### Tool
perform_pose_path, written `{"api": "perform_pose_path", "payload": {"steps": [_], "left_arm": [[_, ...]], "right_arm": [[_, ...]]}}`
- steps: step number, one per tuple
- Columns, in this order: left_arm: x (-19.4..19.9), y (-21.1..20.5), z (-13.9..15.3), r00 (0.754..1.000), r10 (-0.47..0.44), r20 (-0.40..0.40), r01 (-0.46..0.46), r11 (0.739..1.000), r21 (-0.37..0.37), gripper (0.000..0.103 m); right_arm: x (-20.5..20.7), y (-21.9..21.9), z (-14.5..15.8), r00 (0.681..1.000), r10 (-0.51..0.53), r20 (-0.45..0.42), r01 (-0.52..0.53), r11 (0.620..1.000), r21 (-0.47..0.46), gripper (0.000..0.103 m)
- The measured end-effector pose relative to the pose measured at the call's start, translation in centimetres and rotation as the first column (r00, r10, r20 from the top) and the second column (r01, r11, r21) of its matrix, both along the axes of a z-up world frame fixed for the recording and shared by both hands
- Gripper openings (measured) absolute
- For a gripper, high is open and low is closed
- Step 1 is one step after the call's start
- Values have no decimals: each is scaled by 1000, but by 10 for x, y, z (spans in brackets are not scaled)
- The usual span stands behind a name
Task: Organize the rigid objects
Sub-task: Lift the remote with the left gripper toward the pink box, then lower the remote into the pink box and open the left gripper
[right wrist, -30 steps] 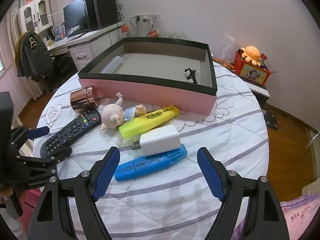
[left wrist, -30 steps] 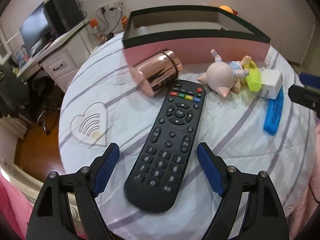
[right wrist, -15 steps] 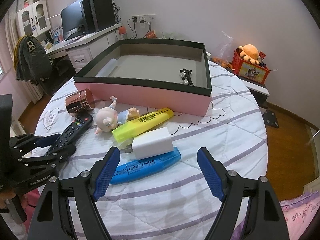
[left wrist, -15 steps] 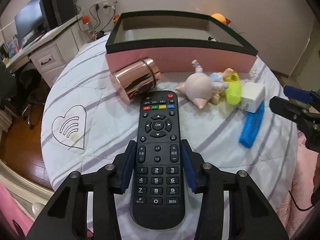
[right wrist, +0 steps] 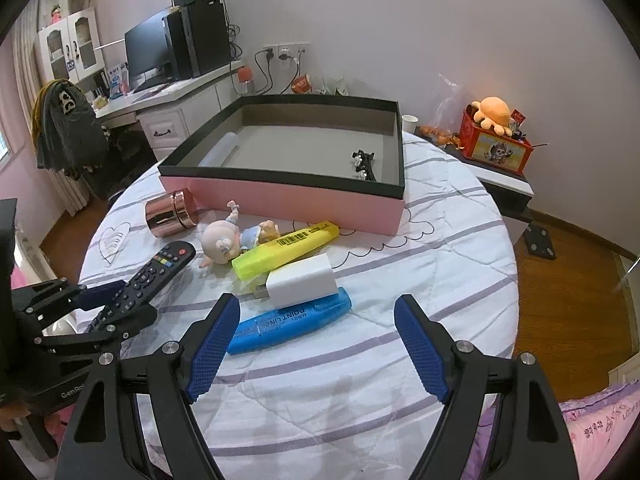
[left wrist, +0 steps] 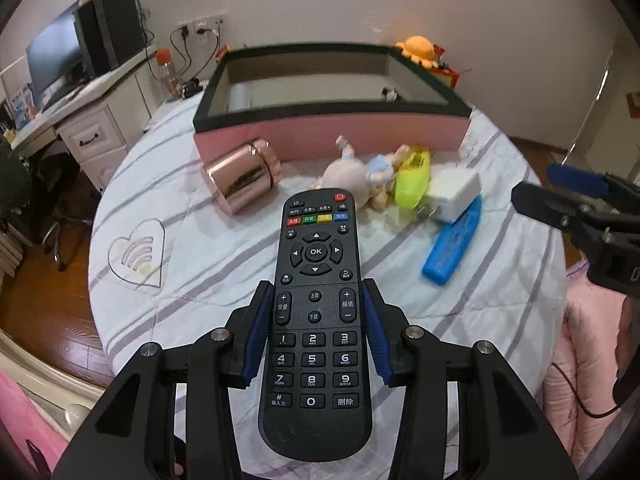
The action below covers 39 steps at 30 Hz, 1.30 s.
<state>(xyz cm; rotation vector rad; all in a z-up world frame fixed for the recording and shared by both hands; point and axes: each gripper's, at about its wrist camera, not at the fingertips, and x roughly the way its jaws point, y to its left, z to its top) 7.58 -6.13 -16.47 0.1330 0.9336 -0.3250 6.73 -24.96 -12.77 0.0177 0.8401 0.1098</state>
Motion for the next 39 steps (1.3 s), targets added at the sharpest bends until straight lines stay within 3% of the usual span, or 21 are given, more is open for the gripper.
{"api": "perform_pose_path", "payload": {"steps": [11, 21, 32, 39], "left_arm": [[13, -19, 47, 995, -13, 100, 14, 1000, -9, 44], [88, -32, 77, 988, 28, 151, -21, 999, -48, 44], [189, -46, 52, 994, 81, 78, -77, 996, -55, 44], [213, -50, 20, 994, 110, 24, -109, 994, -22, 44]], "right_arm": [[6, -4, 26, 997, -3, 78, 1, 1000, 17, 81], [49, -23, 51, 986, -43, 159, 38, 999, 34, 81], [123, -37, 37, 989, -37, 143, 29, 998, 56, 81], [159, -35, 17, 993, -31, 114, 24, 998, 64, 81]]}}
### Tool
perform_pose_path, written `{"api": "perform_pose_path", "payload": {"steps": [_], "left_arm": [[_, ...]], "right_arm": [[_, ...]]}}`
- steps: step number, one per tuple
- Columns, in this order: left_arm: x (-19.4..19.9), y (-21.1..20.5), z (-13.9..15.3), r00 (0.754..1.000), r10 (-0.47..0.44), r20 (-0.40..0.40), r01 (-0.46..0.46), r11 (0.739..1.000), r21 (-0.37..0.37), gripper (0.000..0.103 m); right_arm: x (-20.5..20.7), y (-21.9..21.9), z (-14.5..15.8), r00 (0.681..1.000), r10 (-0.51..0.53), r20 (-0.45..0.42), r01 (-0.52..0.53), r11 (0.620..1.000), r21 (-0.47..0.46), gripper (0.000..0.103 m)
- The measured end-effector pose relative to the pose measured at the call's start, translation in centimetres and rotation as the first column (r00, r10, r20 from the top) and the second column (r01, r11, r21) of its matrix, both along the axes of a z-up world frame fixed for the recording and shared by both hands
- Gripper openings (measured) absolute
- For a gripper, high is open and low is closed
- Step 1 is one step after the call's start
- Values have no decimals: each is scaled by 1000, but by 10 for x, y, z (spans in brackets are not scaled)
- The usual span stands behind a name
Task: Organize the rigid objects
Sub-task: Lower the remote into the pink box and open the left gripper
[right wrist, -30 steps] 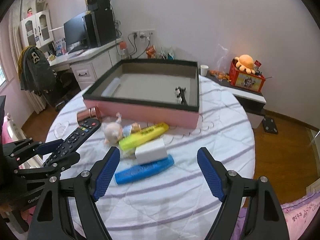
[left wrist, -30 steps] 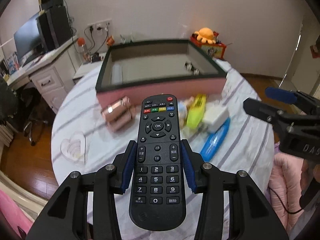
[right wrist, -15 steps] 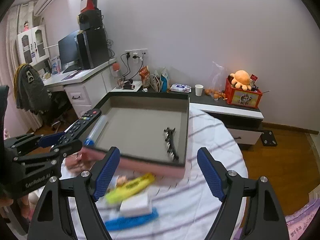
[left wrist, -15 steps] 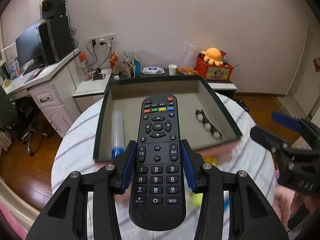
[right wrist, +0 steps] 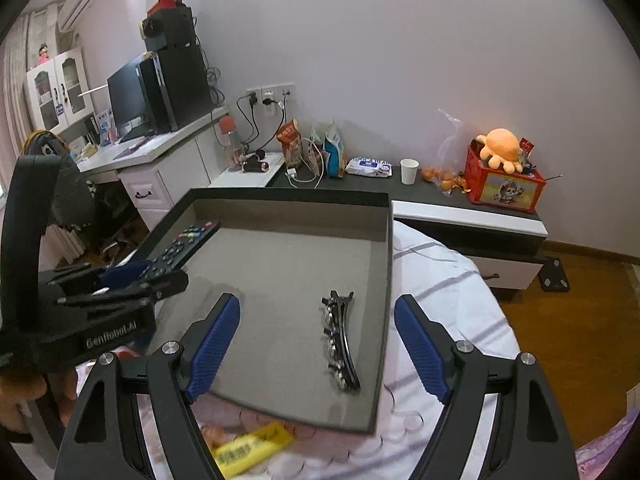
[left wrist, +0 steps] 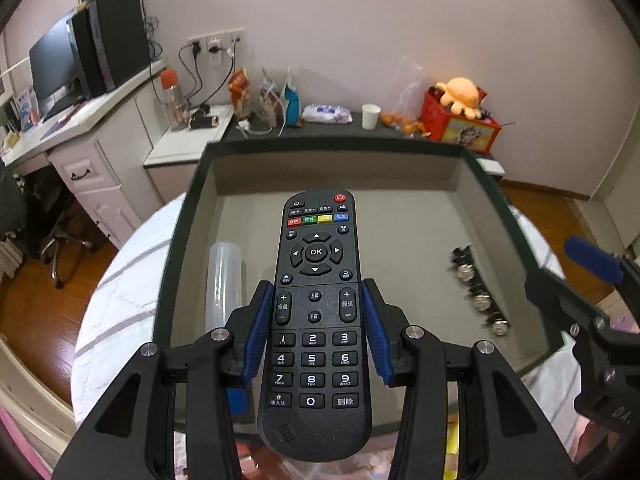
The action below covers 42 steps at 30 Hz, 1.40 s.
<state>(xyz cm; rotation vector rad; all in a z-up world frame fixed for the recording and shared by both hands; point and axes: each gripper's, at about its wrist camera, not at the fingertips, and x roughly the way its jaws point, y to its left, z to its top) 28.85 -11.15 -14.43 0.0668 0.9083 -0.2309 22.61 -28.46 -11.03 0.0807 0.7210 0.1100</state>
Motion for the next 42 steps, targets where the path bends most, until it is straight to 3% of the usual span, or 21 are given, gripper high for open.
{"api": "perform_pose_path", "payload": {"steps": [8, 13, 18, 20, 22, 24, 29, 37, 42], "left_arm": [[13, -4, -26, 999, 21, -50, -20, 1000, 21, 43], [11, -2, -31, 998, 31, -63, -29, 999, 29, 40], [7, 5, -32, 997, 46, -64, -44, 999, 27, 43], [5, 6, -30, 997, 51, -63, -50, 998, 24, 47], [2, 8, -26, 997, 52, -60, -52, 999, 5, 64], [-5, 10, -17, 998, 50, -35, -50, 999, -15, 73], [-30, 22, 10, 998, 54, 30, -53, 998, -35, 83], [-87, 52, 45, 986, 105, 132, -107, 994, 7, 95], [-122, 58, 56, 979, 116, 165, -123, 992, 38, 97]], "right_arm": [[21, 5, -23, 998, 18, -54, -18, 1000, 2, 81], [25, 7, -28, 997, 30, -73, -30, 1000, 0, 81], [26, 10, -29, 996, 38, -81, -38, 999, -2, 81], [24, 11, -29, 996, 39, -83, -39, 999, -2, 81], [22, 11, -28, 996, 41, -80, -41, 999, -1, 81], [20, 11, -25, 996, 39, -77, -40, 999, -4, 81], [5, 9, -14, 998, 31, -58, -30, 1000, 5, 81], [-35, 12, 11, 1000, 21, -10, -21, 1000, -1, 81], [-62, 19, 21, 1000, 22, 11, -22, 1000, -7, 81]]}}
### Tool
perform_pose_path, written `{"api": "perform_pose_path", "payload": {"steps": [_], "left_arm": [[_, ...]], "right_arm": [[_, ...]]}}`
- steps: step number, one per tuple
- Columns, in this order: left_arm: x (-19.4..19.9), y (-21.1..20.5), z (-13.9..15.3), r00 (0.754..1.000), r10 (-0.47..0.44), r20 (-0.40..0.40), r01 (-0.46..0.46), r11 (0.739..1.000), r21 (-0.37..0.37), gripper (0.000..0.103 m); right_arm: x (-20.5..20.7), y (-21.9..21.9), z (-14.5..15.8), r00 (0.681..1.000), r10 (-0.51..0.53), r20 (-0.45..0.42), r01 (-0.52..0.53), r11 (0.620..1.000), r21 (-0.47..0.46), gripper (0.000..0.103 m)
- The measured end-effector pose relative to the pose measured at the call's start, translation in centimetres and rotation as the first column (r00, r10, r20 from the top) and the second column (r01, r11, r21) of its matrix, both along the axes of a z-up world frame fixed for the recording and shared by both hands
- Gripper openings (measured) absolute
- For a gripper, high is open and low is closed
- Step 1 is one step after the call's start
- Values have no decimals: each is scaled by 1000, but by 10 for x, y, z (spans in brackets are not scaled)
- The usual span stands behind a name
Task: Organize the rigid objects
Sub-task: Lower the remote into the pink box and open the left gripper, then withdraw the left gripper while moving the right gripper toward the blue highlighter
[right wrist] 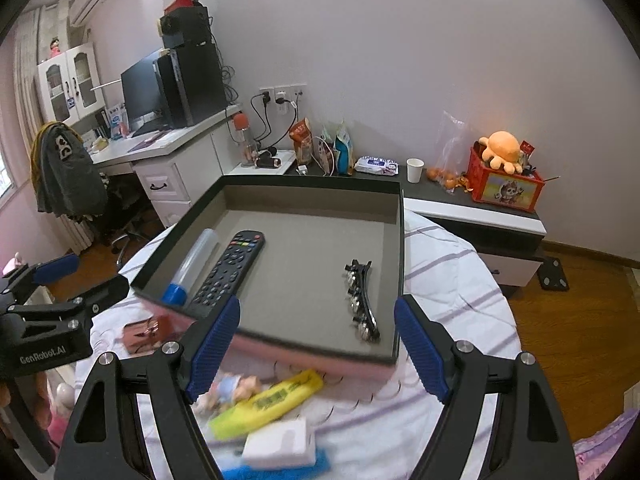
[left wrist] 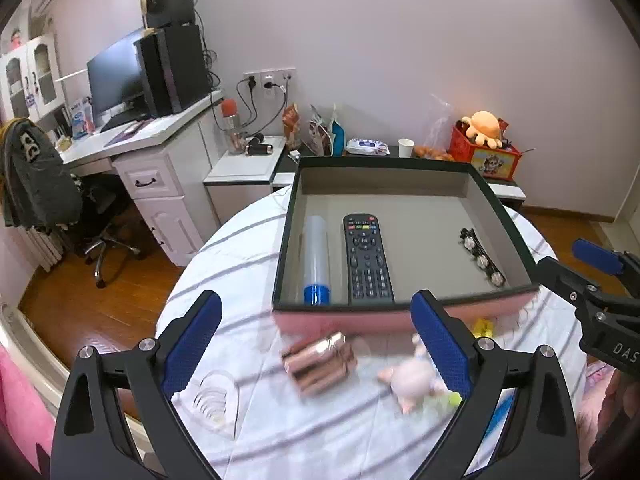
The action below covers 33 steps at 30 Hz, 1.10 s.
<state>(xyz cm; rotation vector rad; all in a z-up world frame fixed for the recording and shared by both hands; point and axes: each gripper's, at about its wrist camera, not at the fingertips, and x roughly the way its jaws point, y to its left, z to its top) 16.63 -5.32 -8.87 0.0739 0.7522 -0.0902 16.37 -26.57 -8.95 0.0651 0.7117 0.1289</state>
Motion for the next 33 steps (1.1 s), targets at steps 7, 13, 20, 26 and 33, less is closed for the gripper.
{"api": "perform_pose_path", "payload": {"steps": [7, 13, 20, 26, 33], "left_arm": [[-45, 3, 7, 999, -46, 24, 46, 999, -10, 99], [-77, 4, 10, 996, -76, 40, 77, 997, -3, 99], [-101, 8, 21, 994, -87, 70, 88, 996, -10, 99], [-113, 13, 30, 991, -88, 97, 90, 996, -19, 101], [-118, 14, 33, 991, -91, 102, 93, 996, -14, 101]], "right_arm": [[-50, 5, 8, 999, -28, 17, 28, 1000, -3, 81], [-80, 7, 14, 998, -57, 31, 57, 998, -11, 81], [-102, 19, 26, 997, -55, 52, 57, 998, -35, 81], [-114, 29, 32, 997, -44, 69, 48, 997, -52, 81], [-119, 35, 35, 997, -37, 73, 41, 997, -63, 81]]}}
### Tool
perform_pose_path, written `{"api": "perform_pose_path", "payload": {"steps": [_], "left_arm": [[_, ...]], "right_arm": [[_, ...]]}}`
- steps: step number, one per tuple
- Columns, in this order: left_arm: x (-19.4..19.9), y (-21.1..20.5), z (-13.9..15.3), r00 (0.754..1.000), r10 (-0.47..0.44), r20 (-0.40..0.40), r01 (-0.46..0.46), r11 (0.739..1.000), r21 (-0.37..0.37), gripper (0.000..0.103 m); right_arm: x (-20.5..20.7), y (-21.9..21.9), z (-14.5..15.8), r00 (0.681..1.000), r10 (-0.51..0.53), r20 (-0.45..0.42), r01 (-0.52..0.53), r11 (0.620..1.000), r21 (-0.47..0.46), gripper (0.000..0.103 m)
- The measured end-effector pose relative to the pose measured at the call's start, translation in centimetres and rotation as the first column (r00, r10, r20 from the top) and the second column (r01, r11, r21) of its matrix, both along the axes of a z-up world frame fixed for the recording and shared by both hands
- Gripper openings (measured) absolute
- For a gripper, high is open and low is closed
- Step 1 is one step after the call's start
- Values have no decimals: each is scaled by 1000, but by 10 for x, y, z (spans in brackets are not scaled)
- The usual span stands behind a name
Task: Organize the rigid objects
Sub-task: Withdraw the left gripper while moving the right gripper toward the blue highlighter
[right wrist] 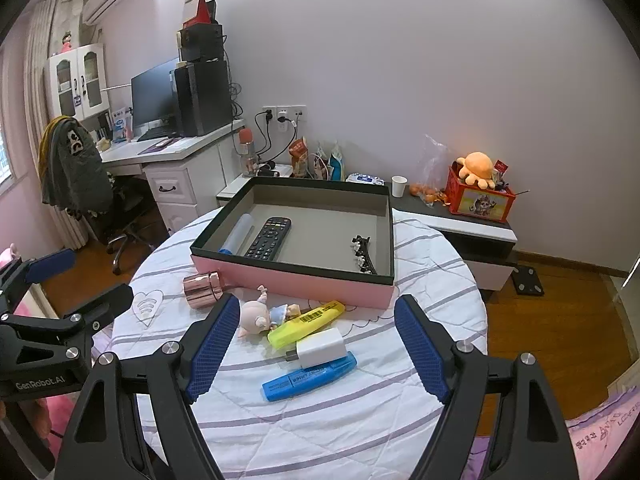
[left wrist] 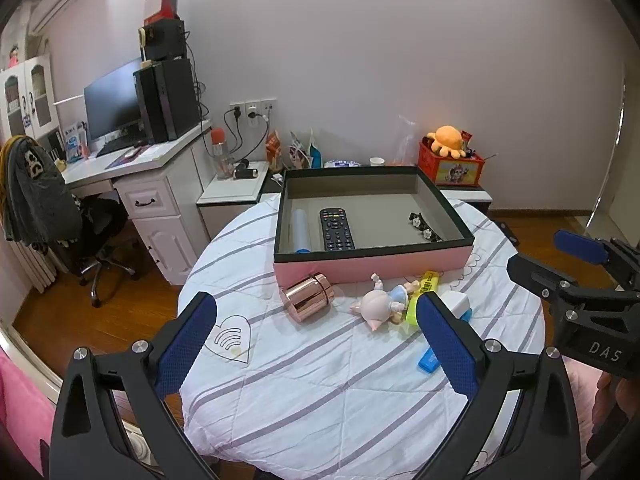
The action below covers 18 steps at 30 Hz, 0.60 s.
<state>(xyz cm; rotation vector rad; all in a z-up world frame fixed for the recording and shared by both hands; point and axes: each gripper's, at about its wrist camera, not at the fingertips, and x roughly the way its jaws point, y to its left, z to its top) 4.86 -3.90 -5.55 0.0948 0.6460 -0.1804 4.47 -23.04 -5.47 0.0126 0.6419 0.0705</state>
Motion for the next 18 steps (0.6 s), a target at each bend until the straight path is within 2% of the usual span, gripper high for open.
{"api": "perform_pose_path", "payload": {"steps": [18], "left_arm": [[1, -9, -4, 1000, -21, -15, 21, 1000, 17, 101]], "right_arm": [[0, -4, -9, 1000, -3, -28, 3, 1000, -2, 81]]}}
